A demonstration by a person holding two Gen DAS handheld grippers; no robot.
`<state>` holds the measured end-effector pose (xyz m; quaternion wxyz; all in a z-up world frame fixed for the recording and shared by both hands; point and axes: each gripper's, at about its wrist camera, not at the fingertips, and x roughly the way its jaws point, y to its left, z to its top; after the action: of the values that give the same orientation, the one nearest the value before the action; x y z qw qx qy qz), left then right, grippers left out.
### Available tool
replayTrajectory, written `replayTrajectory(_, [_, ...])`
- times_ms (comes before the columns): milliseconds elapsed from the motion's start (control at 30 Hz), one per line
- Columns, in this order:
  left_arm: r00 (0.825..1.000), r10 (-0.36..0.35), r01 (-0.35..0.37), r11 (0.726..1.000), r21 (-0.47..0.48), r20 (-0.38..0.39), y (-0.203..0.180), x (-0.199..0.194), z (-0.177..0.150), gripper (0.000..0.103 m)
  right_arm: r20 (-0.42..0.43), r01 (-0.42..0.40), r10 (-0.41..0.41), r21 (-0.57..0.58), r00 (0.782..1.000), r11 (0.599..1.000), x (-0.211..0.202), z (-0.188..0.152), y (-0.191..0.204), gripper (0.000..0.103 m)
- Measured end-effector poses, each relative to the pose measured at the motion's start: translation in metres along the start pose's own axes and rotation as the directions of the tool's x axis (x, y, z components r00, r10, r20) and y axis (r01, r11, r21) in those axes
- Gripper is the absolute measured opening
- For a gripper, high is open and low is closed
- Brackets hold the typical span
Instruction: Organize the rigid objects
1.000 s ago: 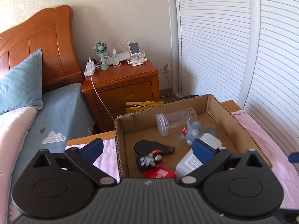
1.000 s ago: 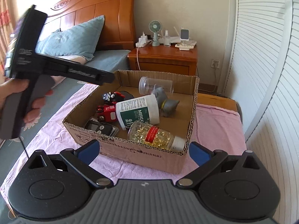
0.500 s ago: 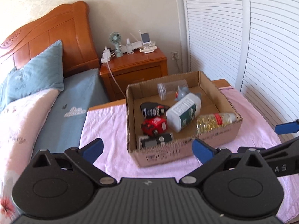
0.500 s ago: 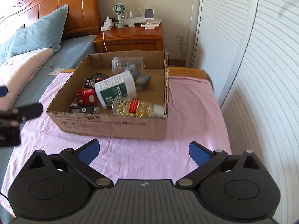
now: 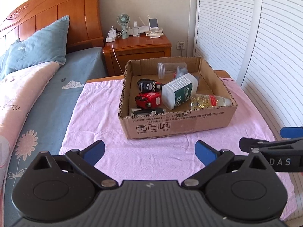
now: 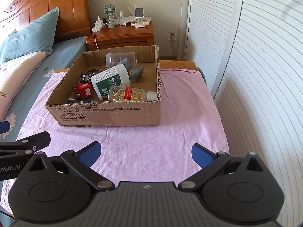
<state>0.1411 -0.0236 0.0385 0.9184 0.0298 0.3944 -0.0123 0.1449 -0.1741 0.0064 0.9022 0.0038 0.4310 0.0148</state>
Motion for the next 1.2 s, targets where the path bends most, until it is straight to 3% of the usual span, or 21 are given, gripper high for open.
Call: replayTrajectory(1200, [1.000,-0.001,0.001,1.000,-0.004,0.023,-0.0004,-0.0108,0.0002,0.101,0.016,0.010,-0.010,-0.010,1.000,1.000,-0.0048,0.0013,0.0027,0.103])
